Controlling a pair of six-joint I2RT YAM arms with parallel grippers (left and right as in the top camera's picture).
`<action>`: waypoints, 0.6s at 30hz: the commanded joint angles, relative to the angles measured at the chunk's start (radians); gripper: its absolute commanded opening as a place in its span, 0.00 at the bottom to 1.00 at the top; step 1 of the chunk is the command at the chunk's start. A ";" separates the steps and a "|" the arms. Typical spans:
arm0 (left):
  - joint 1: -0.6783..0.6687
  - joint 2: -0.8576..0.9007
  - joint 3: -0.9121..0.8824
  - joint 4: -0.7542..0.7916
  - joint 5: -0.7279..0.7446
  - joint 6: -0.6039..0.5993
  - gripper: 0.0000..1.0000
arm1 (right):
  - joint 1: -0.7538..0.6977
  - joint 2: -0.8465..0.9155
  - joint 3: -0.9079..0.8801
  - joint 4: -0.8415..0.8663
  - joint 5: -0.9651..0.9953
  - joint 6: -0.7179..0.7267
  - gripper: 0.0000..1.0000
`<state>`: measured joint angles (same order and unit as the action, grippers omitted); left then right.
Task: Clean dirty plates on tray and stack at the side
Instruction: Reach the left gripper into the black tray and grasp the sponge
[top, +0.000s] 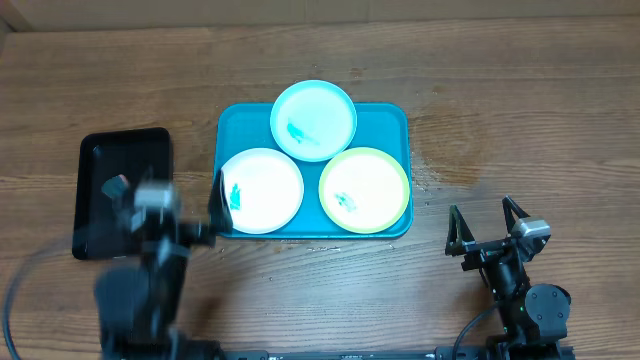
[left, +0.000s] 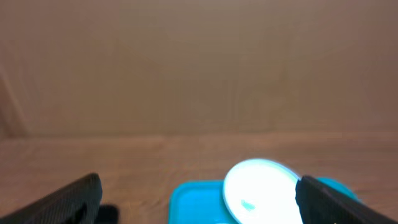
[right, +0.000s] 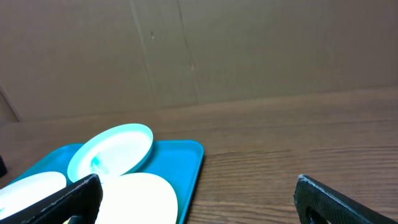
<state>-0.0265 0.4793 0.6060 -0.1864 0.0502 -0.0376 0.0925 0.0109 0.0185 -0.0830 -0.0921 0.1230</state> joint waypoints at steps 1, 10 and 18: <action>-0.006 0.337 0.261 -0.172 -0.005 0.070 0.99 | 0.004 -0.008 -0.010 0.006 0.009 -0.002 1.00; 0.144 0.777 0.641 -0.502 -0.381 -0.418 0.99 | 0.004 -0.008 -0.010 0.006 0.010 -0.002 1.00; 0.377 0.949 0.647 -0.578 -0.267 -0.519 1.00 | 0.003 -0.008 -0.010 0.005 0.009 -0.002 1.00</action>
<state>0.2836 1.3655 1.2358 -0.7429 -0.2321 -0.4385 0.0925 0.0109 0.0185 -0.0822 -0.0895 0.1226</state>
